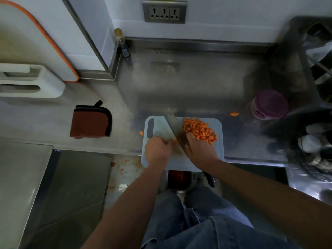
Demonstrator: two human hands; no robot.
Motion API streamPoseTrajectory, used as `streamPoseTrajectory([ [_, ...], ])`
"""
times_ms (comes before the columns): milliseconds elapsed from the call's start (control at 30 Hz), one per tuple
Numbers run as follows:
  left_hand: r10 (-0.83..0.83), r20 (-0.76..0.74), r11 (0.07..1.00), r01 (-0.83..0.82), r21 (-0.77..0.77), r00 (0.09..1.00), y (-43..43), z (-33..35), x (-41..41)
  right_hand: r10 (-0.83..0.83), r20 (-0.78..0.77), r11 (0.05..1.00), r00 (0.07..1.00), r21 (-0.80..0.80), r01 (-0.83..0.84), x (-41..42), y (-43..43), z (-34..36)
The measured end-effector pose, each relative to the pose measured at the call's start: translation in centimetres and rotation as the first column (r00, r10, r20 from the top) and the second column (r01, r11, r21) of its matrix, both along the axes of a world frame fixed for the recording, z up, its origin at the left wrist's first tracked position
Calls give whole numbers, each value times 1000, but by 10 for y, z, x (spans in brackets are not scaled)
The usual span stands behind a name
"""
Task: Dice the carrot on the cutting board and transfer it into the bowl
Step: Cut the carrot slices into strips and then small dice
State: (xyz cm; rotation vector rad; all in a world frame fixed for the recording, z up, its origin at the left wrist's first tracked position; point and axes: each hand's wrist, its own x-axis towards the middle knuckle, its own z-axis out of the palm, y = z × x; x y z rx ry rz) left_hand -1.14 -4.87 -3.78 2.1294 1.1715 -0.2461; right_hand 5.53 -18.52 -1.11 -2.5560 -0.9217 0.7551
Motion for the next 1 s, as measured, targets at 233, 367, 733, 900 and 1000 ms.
streamPoseTrajectory([
  [233, 73, -49, 995, -76, -61, 996, -1, 0, 10, 39, 26, 999, 999, -14, -38, 4, 0, 2],
  [367, 102, -64, 991, -106, -77, 993, -1, 0, 13, 83, 18, 996, 996, -39, -82, 3, 2, 3],
  [733, 136, -11, 985, -137, -101, 991, -3, 1, 12, 8, -10, 1000, 1000, 6, -8, -6, 1, 3],
  [900, 176, 33, 975, -169, -142, 984, -4, 1, 10, 32, -8, 999, 999, 2, -32, -8, 3, 3],
  [1000, 191, 45, 973, -184, -139, 980, -5, 1, 10, 35, -19, 999, 999, -4, -35, -10, 6, 3],
])
